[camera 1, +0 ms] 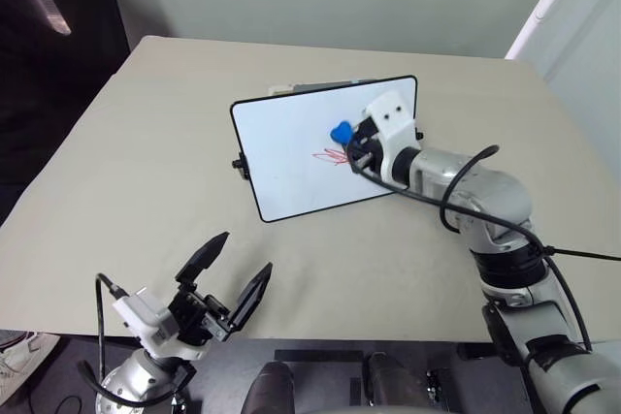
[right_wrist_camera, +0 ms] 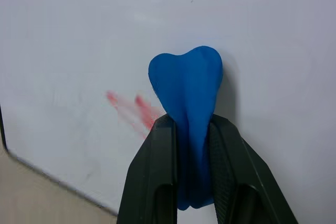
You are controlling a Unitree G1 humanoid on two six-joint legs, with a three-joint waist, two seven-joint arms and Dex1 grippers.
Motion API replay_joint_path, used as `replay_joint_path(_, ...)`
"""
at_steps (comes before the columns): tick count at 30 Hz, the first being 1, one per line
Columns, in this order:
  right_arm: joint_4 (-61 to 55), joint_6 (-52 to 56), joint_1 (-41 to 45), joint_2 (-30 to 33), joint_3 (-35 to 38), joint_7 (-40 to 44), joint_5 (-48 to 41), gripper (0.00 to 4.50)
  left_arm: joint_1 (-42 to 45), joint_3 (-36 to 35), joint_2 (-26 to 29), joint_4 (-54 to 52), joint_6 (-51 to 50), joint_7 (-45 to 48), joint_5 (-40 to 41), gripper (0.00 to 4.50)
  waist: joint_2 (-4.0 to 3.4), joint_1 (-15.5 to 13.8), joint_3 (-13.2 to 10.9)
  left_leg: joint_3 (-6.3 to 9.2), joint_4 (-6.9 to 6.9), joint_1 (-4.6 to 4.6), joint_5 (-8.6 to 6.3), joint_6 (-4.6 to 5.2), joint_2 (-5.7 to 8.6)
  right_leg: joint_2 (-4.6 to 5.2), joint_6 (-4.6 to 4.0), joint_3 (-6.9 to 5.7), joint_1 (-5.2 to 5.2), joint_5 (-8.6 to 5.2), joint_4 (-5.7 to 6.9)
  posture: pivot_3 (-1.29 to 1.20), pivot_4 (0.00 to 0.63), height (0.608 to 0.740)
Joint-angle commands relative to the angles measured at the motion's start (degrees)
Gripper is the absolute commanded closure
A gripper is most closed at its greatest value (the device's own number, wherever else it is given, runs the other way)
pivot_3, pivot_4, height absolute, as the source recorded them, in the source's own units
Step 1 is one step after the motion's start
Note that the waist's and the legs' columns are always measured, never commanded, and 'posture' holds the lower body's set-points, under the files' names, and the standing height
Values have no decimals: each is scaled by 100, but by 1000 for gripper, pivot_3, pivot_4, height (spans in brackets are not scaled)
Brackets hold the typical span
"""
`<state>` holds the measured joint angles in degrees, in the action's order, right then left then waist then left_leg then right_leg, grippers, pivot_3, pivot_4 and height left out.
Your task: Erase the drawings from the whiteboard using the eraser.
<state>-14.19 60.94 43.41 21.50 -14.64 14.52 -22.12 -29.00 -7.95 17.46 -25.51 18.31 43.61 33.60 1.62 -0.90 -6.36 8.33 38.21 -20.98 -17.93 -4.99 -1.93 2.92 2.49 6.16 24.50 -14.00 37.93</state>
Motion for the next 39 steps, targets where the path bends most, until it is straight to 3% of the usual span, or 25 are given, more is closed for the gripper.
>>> replay_joint_path(1,-4,311,-242,158,-341,102,238,4038,-28,-48,-12,-41,38,21,26,0,0,1,0,-3,1,1,1,-1,0,0,0,3,0,0,0,0,150,740)
replay_joint_path(7,7,365,-348,214,-432,129,460,4038,-26,-69,-5,-29,38,30,48,0,-2,3,-1,-12,7,1,4,10,0,-2,-14,10,-1,11,1,0,150,740)
replay_joint_path(16,321,245,609,-209,593,-226,614,4038,-35,-64,0,-39,40,48,57,0,-9,32,-6,-23,5,-6,21,24,-14,-30,-73,24,28,48,2,0,150,740)
replay_joint_path(30,-129,710,-409,-74,-135,152,751,4038,-50,-44,-5,-60,44,54,48,0,-4,30,-3,-39,3,-5,20,22,-18,-33,-78,29,26,44,-1,0,150,740)
replay_joint_path(39,61,397,366,-272,464,-15,800,4038,-33,14,-18,-63,45,55,8,0,-7,49,-4,-45,1,-7,21,25,-24,-38,-72,32,38,48,1,0,150,740)
